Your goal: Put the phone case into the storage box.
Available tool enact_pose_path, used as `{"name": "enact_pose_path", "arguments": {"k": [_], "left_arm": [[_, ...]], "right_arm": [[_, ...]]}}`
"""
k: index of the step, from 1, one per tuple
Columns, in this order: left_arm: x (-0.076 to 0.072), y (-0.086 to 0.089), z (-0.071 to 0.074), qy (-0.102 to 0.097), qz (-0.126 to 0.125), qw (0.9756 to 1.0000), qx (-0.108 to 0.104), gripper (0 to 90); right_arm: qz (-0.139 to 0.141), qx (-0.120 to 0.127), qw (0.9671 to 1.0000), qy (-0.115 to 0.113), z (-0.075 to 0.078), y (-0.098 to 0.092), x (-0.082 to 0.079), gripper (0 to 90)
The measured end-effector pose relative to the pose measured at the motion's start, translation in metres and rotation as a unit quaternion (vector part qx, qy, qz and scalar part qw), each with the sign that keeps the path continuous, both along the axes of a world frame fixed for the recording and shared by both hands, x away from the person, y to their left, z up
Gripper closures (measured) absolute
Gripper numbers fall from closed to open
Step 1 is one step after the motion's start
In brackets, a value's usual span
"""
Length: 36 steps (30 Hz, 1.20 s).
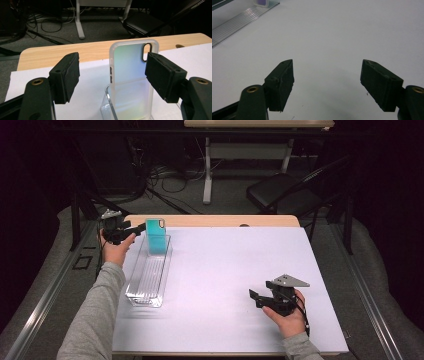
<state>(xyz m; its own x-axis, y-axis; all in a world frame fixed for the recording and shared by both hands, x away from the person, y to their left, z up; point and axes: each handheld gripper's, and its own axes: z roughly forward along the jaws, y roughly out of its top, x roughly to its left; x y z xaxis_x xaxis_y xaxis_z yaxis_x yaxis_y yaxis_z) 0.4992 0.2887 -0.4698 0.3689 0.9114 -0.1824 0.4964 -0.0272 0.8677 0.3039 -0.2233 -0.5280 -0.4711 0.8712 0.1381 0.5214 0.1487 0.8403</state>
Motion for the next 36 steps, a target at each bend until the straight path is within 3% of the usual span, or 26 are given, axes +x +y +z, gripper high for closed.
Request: {"name": "enact_pose_path", "arguments": {"k": [14, 17, 29, 36], "left_arm": [[-0.012, -0.001, 0.014, 0.011, -0.021, 0.9993, -0.028, 28.1], [-0.017, -0.005, 0.018, 0.008, -0.047, 0.9987, -0.014, 20.8], [-0.039, -0.023, 0.035, -0.004, -0.108, 0.9941, -0.004, 15.4], [-0.053, -0.035, 0.045, -0.021, -0.135, 0.9906, -0.004, 11.1]], "right_arm": [[0.000, 0.011, 0.9999, 0.004, 0.001, 0.000, 0.000, 24.8], [-0.002, 0.015, 0.9999, 0.004, 0.001, -0.001, 0.000, 23.0], [-0.008, 0.040, 0.9992, -0.004, 0.008, -0.006, -0.003, 15.9], [-0.015, 0.048, 0.9987, -0.012, 0.012, -0.008, -0.004, 14.6]]}}
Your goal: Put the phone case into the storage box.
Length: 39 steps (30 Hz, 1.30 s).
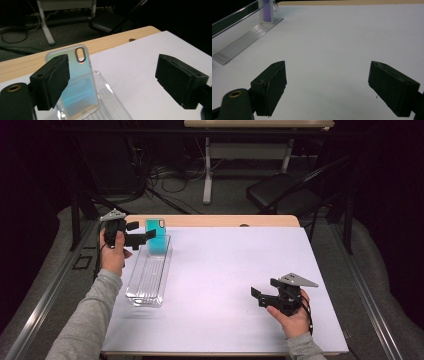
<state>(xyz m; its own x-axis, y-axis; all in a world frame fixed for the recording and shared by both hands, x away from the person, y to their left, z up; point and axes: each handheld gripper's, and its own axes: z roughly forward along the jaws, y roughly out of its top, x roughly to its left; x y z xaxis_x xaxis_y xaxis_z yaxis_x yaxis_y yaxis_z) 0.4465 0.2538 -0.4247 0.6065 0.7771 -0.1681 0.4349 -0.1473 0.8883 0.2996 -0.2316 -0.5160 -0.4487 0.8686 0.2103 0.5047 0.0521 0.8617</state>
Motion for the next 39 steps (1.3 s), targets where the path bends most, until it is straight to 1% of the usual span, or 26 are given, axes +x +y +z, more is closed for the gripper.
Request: {"name": "enact_pose_path", "arguments": {"k": [4, 7, 9, 11, 16, 19, 21, 23, 25, 28, 32, 36, 39], "left_arm": [[-0.009, -0.007, 0.004, -0.005, -0.018, 0.9998, 0.012, 5.6], [-0.014, -0.012, 0.007, -0.007, -0.025, 0.9996, 0.015, 5.3], [-0.019, -0.014, 0.010, -0.008, -0.025, 0.9995, 0.014, 5.3], [-0.022, -0.017, 0.011, -0.010, -0.032, 0.9994, 0.012, 5.3], [-0.035, -0.024, 0.013, -0.006, -0.038, 0.9992, 0.002, 5.3], [-0.042, -0.027, 0.013, -0.009, -0.042, 0.9990, -0.010, 5.3], [-0.048, -0.030, 0.013, -0.009, -0.044, 0.9989, -0.010, 5.3], [-0.053, -0.033, 0.012, -0.009, -0.052, 0.9985, -0.015, 5.3], [-0.059, -0.037, 0.010, -0.011, -0.062, 0.9979, -0.016, 5.2], [-0.069, -0.042, 0.007, -0.016, -0.074, 0.9970, -0.017, 5.0], [-0.082, -0.048, 0.003, -0.031, -0.083, 0.9961, -0.002, 5.0], [-0.093, -0.054, -0.002, -0.033, -0.099, 0.9946, -0.003, 4.5], [-0.100, -0.057, -0.007, -0.036, -0.103, 0.9940, 0.000, 4.5]], "right_arm": [[0.001, 0.000, 1.0000, -0.004, 0.001, 0.000, -0.001, 13.8], [0.001, -0.001, 1.0000, -0.006, 0.002, -0.001, -0.001, 13.3], [0.000, -0.004, 1.0000, -0.008, 0.003, -0.001, -0.002, 13.2], [-0.001, -0.004, 0.9999, -0.012, 0.004, -0.001, -0.003, 12.7], [-0.002, 0.003, 0.9998, -0.018, 0.006, -0.003, -0.004, 11.4], [-0.001, 0.004, 0.9998, -0.021, 0.007, -0.003, -0.005, 7.6], [0.002, 0.008, 0.9997, -0.023, 0.008, -0.003, -0.006, 2.9], [0.008, 0.006, 0.9996, -0.026, 0.008, -0.003, -0.006, 0.0], [0.012, 0.004, 0.9996, -0.026, 0.009, -0.003, -0.006, 0.0], [0.011, 0.002, 0.9996, -0.027, 0.009, -0.003, -0.007, 0.0], [0.009, 0.003, 0.9995, -0.028, 0.009, -0.003, -0.007, 0.0], [0.010, -0.003, 0.9996, -0.026, 0.009, -0.002, -0.008, 0.0], [0.011, -0.008, 0.9996, -0.024, 0.008, -0.002, -0.009, 0.0]]}}
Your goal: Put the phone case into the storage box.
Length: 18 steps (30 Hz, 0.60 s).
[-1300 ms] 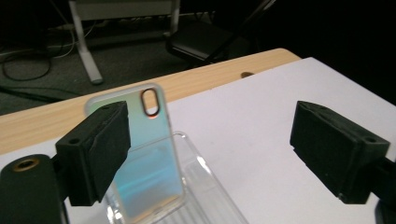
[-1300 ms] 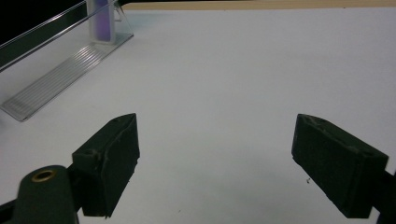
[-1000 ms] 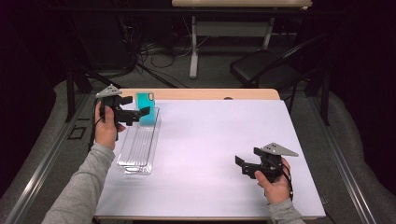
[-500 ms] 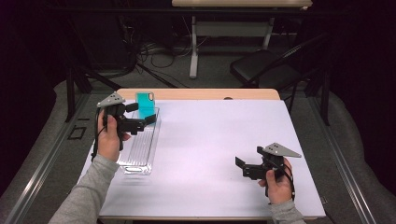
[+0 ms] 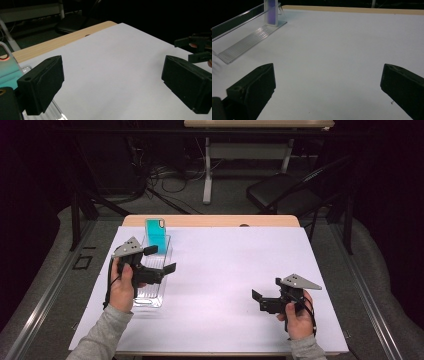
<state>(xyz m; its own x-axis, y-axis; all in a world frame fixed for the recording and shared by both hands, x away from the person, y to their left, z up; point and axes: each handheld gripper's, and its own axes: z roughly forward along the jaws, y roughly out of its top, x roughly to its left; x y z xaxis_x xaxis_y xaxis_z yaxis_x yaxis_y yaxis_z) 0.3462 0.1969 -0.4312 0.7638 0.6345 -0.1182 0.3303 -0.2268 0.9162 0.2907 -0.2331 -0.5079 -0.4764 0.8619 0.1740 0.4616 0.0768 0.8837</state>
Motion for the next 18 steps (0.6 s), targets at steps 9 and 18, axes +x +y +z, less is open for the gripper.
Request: {"name": "enact_pose_path", "arguments": {"k": [9, 18], "left_arm": [[-0.019, -0.005, -0.016, -0.002, -0.007, 0.9998, -0.016, 3.8], [-0.030, -0.012, -0.026, -0.015, -0.018, 0.9997, 0.004, 0.4]], "right_arm": [[0.005, -0.007, 1.0000, 0.000, -0.001, 0.002, -0.005, 0.0], [0.015, -0.022, 0.9997, -0.003, -0.003, 0.005, -0.008, 0.0]]}}
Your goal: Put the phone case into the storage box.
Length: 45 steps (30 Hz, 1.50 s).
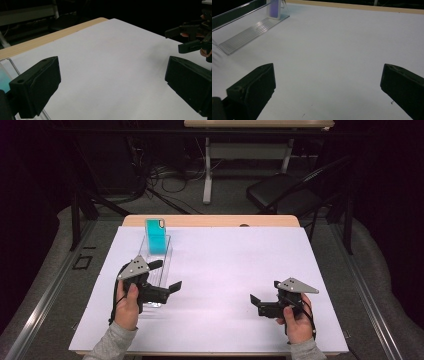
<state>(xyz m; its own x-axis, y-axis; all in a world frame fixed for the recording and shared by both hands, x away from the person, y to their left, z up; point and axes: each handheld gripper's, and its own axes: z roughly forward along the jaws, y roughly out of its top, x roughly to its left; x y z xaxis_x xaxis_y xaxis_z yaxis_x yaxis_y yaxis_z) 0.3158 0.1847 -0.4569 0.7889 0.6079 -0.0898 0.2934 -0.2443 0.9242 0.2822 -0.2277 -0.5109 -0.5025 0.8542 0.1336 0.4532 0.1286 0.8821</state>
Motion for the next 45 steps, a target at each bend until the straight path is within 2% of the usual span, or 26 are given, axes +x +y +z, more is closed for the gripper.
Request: {"name": "enact_pose_path", "arguments": {"k": [11, 16, 21, 34, 45], "left_arm": [[-0.009, -0.007, -0.018, -0.001, -0.018, 0.9998, 0.004, 0.4], [-0.011, -0.008, -0.028, 0.009, -0.026, 0.9996, -0.002, 0.4], [-0.013, -0.007, -0.036, 0.016, -0.028, 0.9995, -0.003, 0.5], [-0.013, -0.003, -0.050, 0.007, -0.034, 0.9994, -0.004, 0.5], [-0.009, 0.001, -0.058, 0.012, -0.023, 0.9996, -0.007, 0.5]], "right_arm": [[0.015, -0.008, 0.9998, -0.008, -0.003, 0.002, -0.005, 0.0], [0.019, -0.012, 0.9997, -0.007, -0.004, 0.004, -0.005, 0.0], [0.018, -0.015, 0.9997, -0.004, -0.006, 0.004, -0.005, 0.0], [0.019, -0.027, 0.9994, -0.007, -0.009, 0.002, -0.005, 0.0], [0.016, -0.026, 0.9995, -0.010, -0.011, -0.001, -0.004, 0.0]]}}
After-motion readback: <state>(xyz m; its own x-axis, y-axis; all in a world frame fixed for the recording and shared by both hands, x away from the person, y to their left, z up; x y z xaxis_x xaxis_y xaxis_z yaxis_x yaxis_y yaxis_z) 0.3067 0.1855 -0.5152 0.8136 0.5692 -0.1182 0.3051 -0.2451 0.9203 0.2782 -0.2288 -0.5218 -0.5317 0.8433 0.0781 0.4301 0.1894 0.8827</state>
